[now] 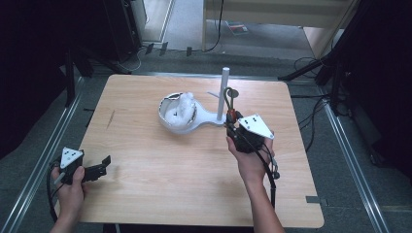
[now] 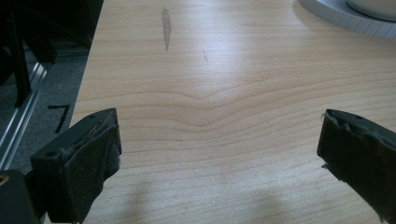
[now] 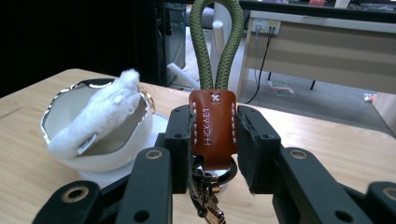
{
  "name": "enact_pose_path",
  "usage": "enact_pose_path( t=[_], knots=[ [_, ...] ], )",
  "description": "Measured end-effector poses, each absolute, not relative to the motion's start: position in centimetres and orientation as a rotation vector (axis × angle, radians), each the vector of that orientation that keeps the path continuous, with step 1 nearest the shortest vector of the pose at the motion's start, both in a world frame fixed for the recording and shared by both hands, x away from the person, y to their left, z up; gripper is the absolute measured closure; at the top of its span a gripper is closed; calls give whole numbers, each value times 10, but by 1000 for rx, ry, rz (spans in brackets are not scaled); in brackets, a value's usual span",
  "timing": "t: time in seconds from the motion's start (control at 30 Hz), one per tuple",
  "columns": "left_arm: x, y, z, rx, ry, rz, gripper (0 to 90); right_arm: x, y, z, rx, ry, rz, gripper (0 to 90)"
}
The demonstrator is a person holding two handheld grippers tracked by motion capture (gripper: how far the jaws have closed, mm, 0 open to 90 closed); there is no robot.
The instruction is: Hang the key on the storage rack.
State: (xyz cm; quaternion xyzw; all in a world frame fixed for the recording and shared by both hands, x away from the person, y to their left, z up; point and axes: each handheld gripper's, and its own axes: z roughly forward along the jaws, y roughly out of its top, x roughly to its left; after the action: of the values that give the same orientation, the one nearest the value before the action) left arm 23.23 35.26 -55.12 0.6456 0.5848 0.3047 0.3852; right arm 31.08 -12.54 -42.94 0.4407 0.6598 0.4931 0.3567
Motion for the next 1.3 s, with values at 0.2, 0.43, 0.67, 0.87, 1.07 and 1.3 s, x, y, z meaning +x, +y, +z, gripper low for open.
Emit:
enact_pose_path(
  t=[0.2, 0.43, 0.67, 0.87, 1.07, 1.3],
  knots=[
    [232, 353, -551, 1646, 1487, 775, 4, 321, -121, -425, 1155, 1703, 1254, 681],
    [232, 353, -551, 1648, 1487, 774, 4, 331, -115, -428, 1175, 1725, 1232, 680],
    [232, 353, -551, 1645, 1488, 773, 4, 340, -110, -435, 1196, 1750, 1207, 680],
    [232, 353, -551, 1650, 1487, 773, 4, 346, -109, -441, 1213, 1768, 1197, 680],
    [232, 353, -551, 1647, 1488, 774, 4, 350, -108, -443, 1221, 1775, 1186, 680],
    [232, 353, -551, 1648, 1489, 773, 4, 354, -106, -447, 1227, 1786, 1173, 679]
  ],
)
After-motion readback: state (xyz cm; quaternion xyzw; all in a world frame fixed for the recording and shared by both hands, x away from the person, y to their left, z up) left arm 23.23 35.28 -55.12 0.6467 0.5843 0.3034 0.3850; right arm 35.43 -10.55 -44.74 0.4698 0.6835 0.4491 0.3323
